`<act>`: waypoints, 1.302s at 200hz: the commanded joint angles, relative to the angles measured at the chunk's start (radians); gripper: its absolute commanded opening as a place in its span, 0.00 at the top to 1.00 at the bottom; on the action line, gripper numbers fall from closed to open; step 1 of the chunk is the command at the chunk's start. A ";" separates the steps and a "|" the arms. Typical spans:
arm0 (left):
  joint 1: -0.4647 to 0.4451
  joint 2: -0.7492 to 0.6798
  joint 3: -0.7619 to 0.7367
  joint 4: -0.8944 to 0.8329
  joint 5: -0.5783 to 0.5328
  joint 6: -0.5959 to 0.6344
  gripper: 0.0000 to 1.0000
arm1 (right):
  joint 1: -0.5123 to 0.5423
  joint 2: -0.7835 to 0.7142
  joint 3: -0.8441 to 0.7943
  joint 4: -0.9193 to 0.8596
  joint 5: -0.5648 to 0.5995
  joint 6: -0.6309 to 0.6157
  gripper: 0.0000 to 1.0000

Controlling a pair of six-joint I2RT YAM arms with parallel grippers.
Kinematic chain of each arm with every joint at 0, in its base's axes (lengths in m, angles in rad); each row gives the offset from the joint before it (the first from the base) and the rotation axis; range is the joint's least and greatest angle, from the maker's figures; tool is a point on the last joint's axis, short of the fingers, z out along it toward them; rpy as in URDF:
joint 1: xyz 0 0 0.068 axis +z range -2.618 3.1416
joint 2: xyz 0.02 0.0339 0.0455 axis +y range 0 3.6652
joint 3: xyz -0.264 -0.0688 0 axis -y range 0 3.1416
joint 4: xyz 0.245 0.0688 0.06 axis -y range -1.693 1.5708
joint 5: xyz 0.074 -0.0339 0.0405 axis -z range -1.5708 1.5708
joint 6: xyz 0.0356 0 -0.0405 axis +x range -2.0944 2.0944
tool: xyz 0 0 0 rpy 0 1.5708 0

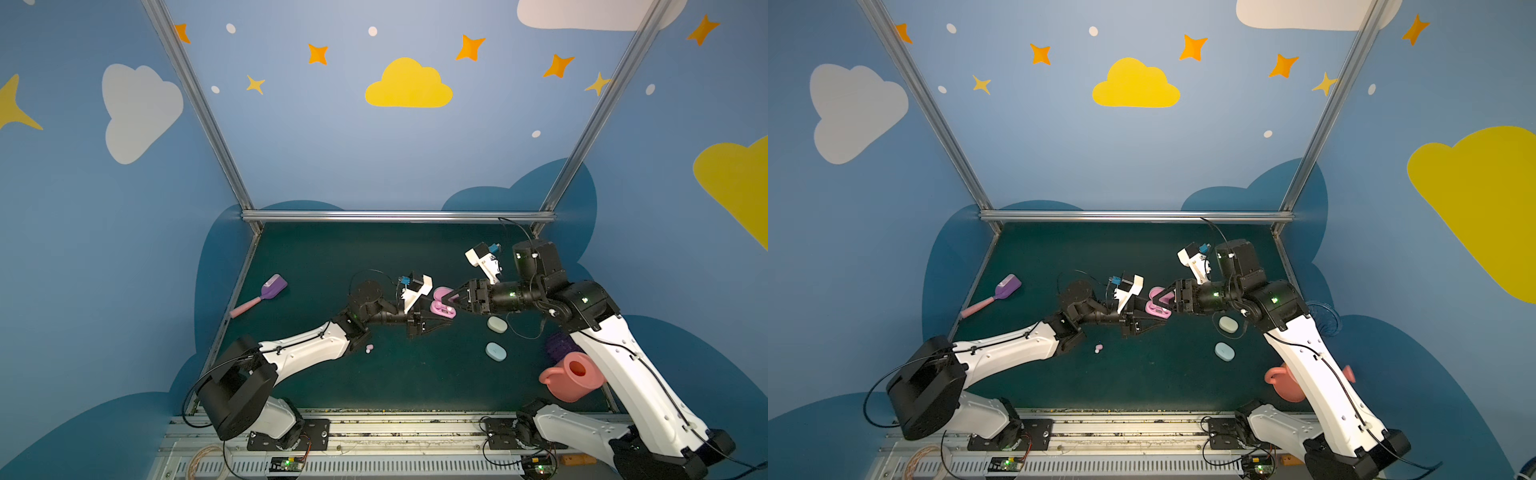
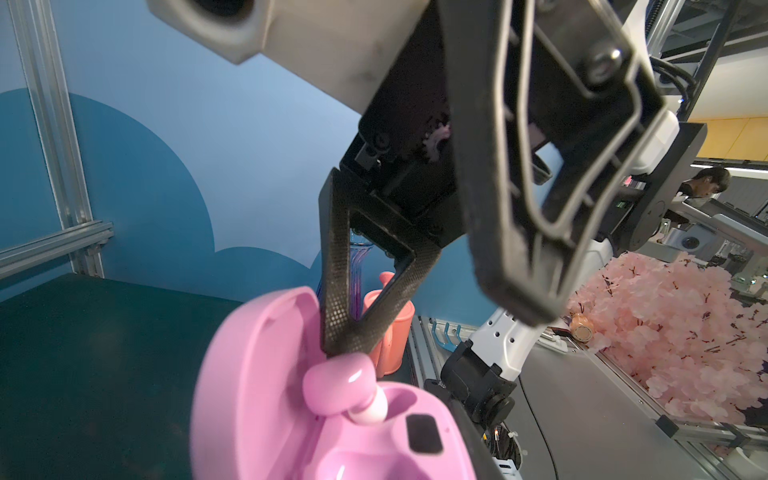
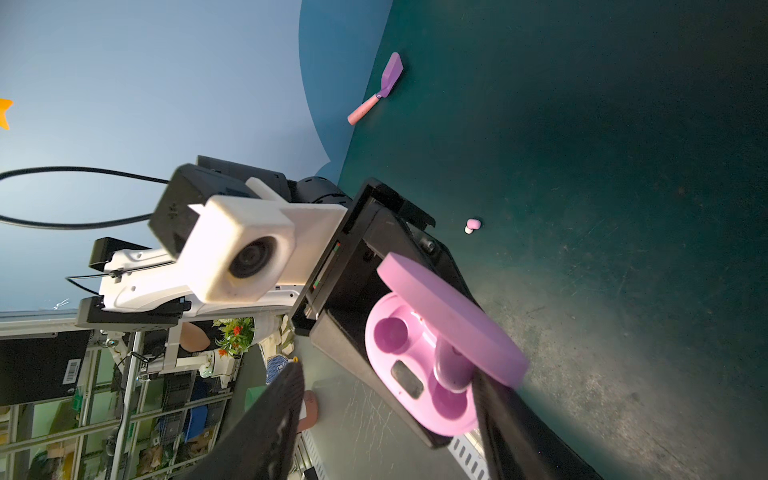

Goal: Insert the wireless bluetooth earbuds into the charging case
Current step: 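Lower the earbud into the case slot with the right gripper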

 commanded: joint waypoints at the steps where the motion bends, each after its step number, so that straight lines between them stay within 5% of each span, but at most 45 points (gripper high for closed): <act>1: -0.016 -0.014 0.027 0.033 0.052 0.028 0.90 | 0.002 0.002 0.007 0.012 0.026 -0.019 0.32; 156: 0.004 -0.056 0.027 -0.022 0.039 0.075 0.90 | 0.052 0.009 0.039 -0.074 0.127 -0.046 0.35; 260: 0.003 -0.062 0.025 -0.030 0.026 0.083 0.91 | 0.055 0.027 0.039 -0.069 0.114 -0.008 0.60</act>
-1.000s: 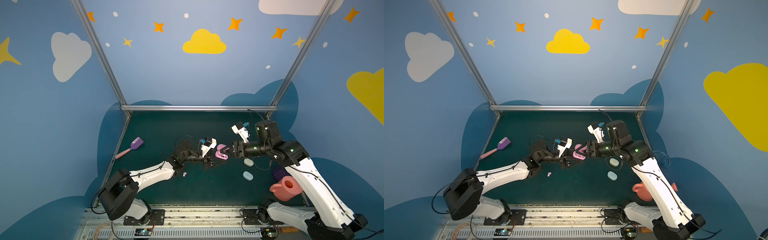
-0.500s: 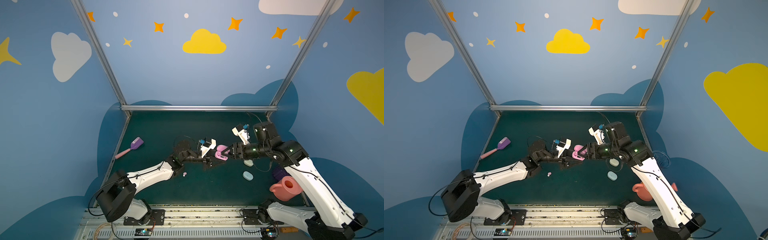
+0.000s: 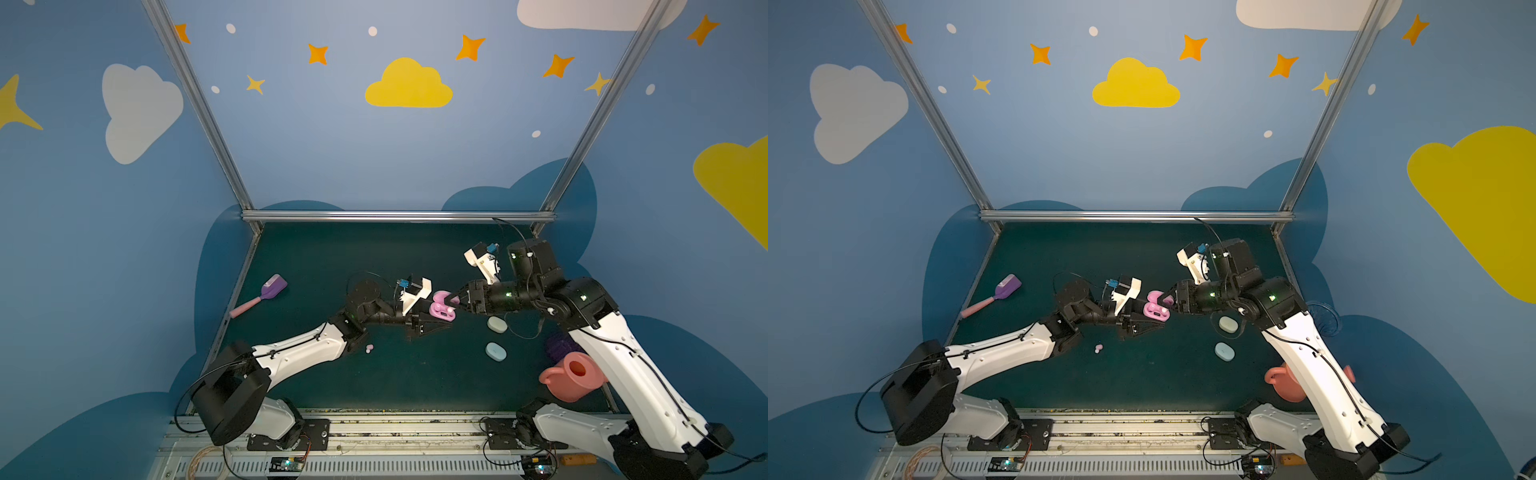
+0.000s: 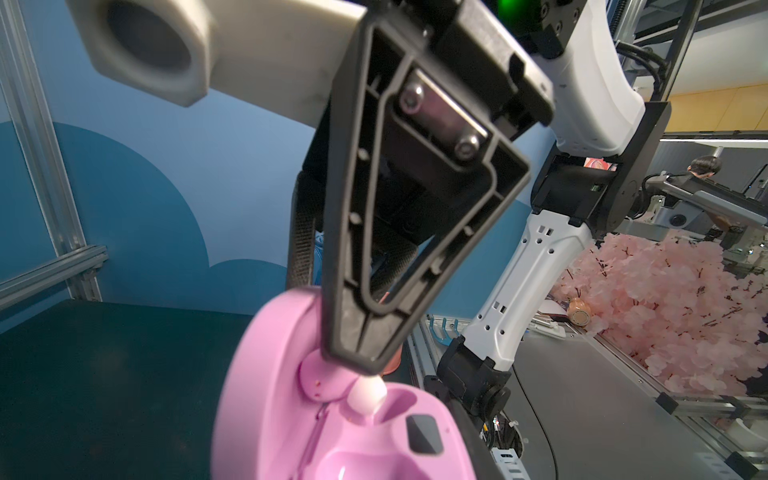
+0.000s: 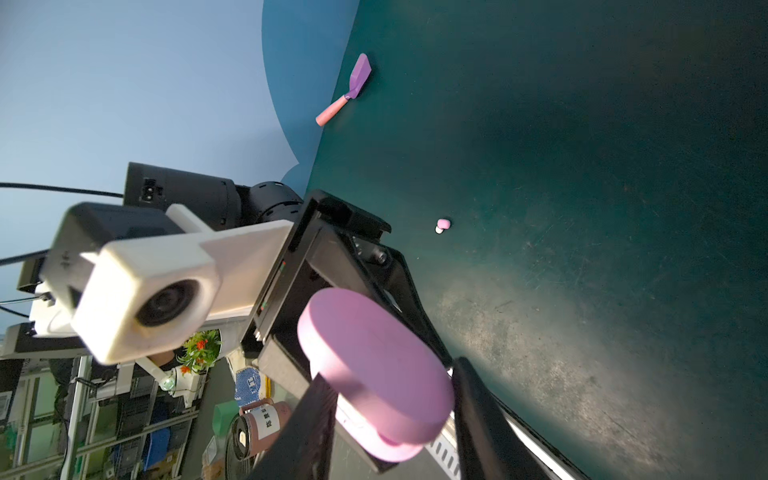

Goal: Insert the wireless bluetooth earbuds into the charging case
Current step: 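Lower the earbud into the case slot with the right gripper, then press the earbud down into the slot with the right gripper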

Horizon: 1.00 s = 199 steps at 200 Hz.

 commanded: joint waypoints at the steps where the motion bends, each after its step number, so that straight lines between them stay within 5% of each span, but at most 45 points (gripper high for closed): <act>1: 0.001 -0.028 0.025 -0.002 0.002 0.020 0.91 | 0.006 -0.002 -0.004 -0.008 0.006 0.010 0.60; 51: 0.001 -0.023 0.022 0.000 -0.002 0.028 0.91 | 0.010 -0.002 -0.016 0.007 -0.003 0.025 0.69; 99: 0.001 -0.030 0.015 -0.030 -0.046 0.066 0.91 | 0.011 -0.024 -0.024 0.009 0.005 0.071 0.57; 199: -0.021 -0.051 -0.017 -0.038 -0.099 0.133 0.91 | 0.013 -0.057 -0.112 0.121 0.066 0.219 0.57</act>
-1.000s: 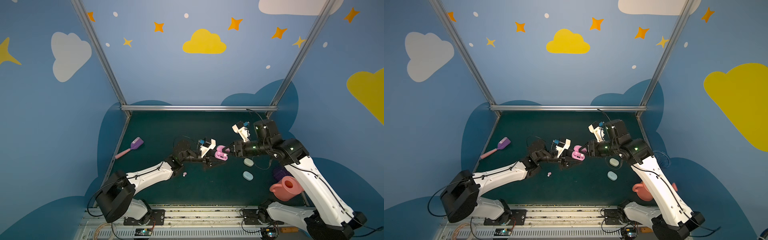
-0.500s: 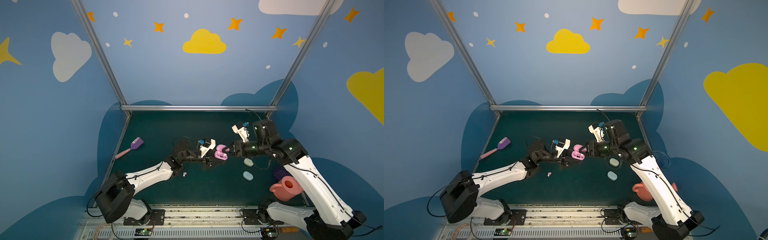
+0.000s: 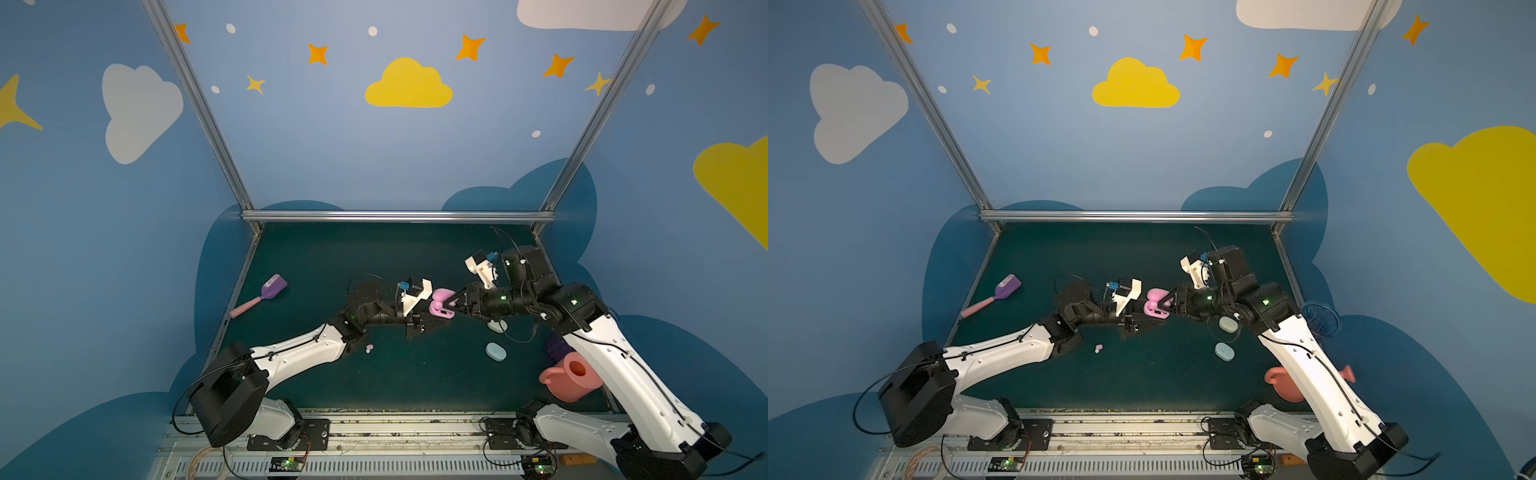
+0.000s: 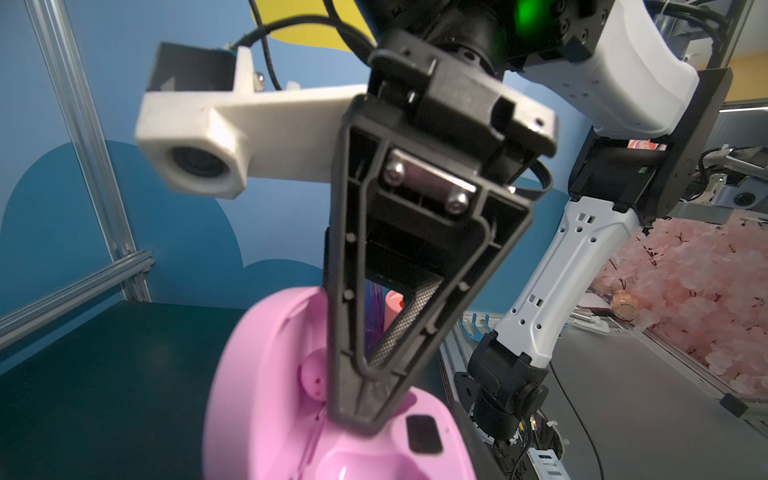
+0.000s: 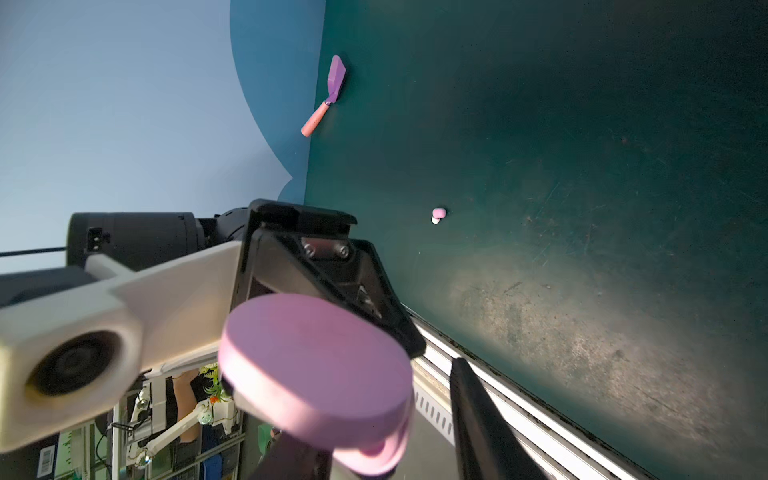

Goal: Insert the wireless bluetooth earbuds into the charging case
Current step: 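Press the earbud down into the slot with the right gripper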

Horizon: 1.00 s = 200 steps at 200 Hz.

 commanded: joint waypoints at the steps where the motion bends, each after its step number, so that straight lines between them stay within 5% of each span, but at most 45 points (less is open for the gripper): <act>1: -0.008 -0.036 -0.010 0.005 -0.011 0.038 0.91 | 0.006 -0.027 -0.002 0.051 0.041 0.039 0.57; 200: -0.022 -0.068 -0.030 -0.023 -0.132 0.101 0.91 | 0.072 -0.063 -0.003 0.028 0.158 0.100 0.79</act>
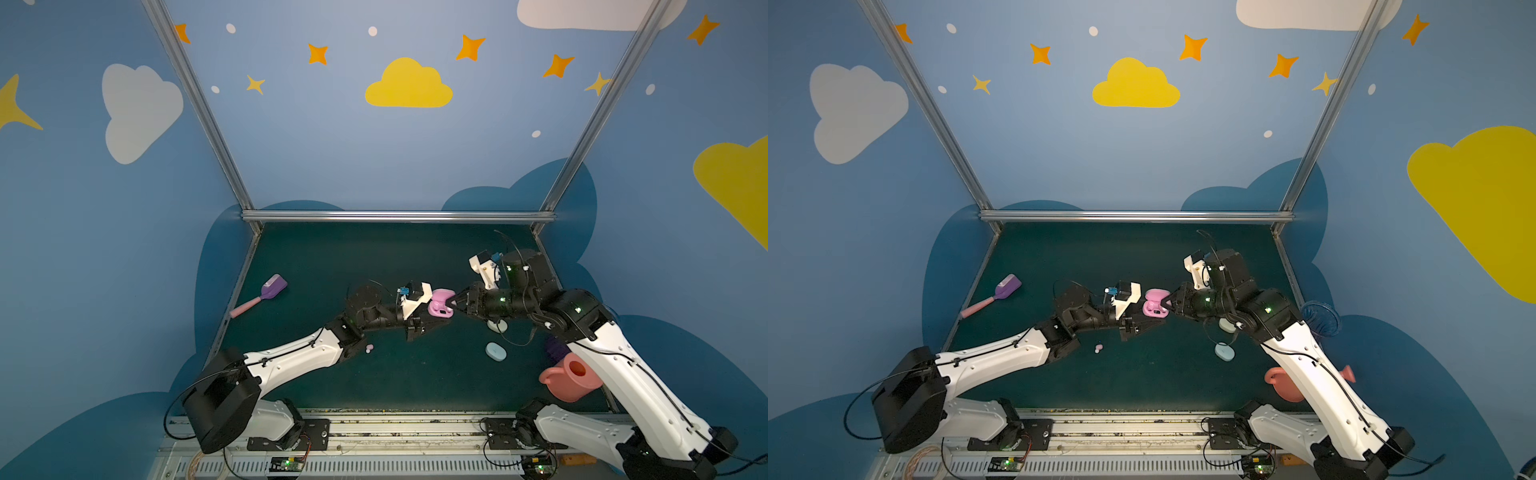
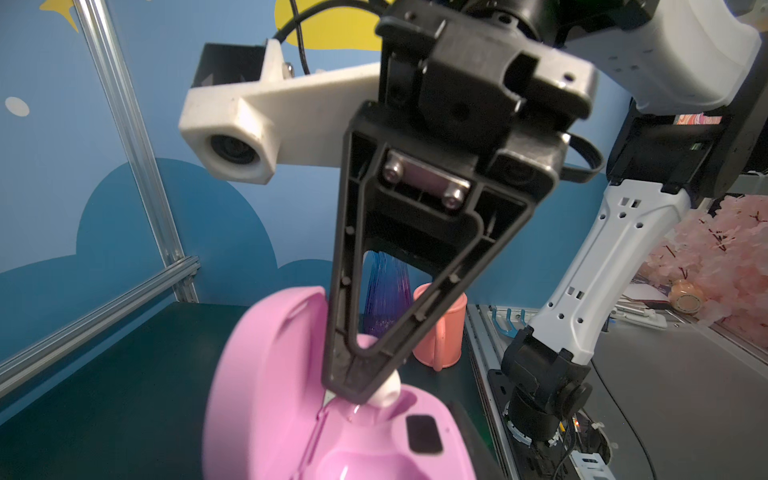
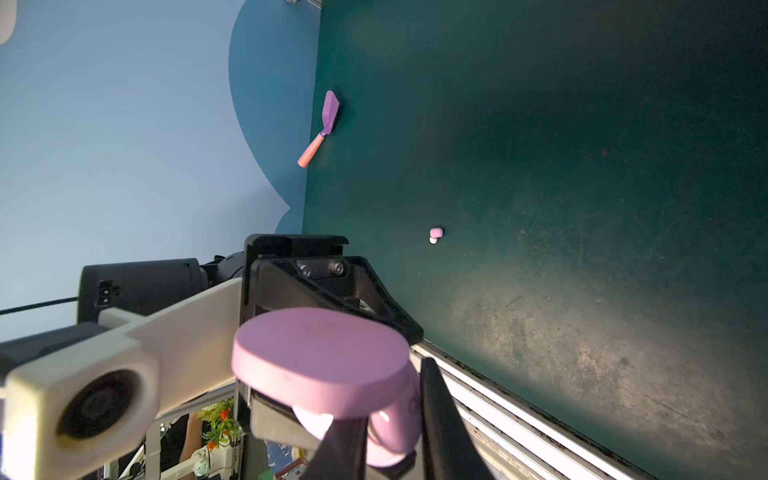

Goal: Insert the wireless bluetooth earbuds into the charging case
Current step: 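Press the earbud down into the slot with the right gripper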

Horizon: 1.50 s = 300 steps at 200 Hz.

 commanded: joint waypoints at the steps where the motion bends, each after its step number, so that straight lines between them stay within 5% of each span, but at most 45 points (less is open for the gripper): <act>1: -0.001 -0.026 -0.005 0.010 -0.017 0.016 0.91 | 0.009 -0.025 0.001 -0.009 0.027 0.001 0.79; 143: -0.001 -0.010 0.006 0.020 -0.018 0.001 0.91 | 0.106 -0.004 0.040 -0.078 0.176 -0.038 0.84; 300: -0.012 0.036 0.022 0.023 -0.010 -0.011 0.91 | 0.145 0.007 0.094 -0.109 0.231 -0.034 0.74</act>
